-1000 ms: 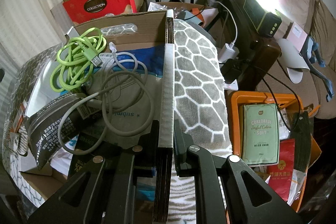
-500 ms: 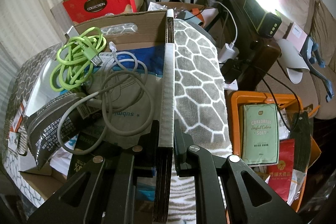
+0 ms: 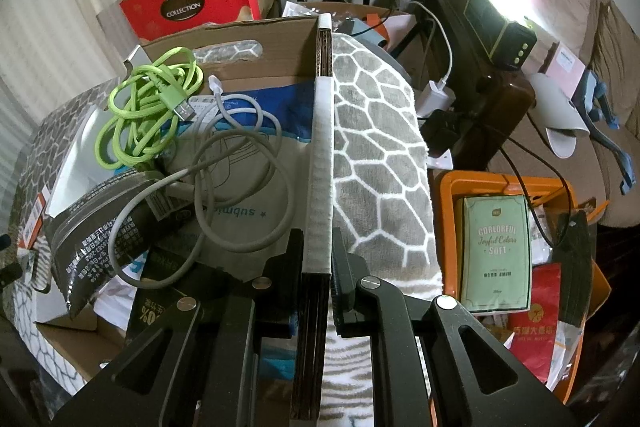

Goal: Organize objects
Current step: 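Move the left gripper back to the orange-and-white tag card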

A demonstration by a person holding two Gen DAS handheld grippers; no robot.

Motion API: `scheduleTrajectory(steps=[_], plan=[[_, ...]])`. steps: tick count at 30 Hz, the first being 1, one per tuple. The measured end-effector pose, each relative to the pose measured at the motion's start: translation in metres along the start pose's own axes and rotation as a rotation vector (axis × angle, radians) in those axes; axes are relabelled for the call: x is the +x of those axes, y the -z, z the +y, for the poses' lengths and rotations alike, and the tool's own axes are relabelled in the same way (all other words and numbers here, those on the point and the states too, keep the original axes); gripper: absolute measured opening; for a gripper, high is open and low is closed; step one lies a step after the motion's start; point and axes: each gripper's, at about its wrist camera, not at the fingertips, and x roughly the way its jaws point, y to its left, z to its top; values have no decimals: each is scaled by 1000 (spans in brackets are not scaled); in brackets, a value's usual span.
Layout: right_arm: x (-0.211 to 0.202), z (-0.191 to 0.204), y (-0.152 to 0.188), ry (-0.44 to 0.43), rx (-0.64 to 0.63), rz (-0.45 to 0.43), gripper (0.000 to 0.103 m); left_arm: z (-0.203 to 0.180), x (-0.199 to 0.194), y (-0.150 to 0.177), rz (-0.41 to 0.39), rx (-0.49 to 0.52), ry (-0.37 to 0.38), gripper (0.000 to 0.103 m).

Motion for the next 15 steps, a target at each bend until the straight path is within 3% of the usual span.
scheduleTrajectory(steps=[11, 15], plan=[[2, 0, 1, 3, -2, 7, 10, 4, 23, -14, 23, -25, 11, 100], [2, 0, 1, 4, -4, 7, 10, 6, 22, -14, 8, -37, 21, 89]])
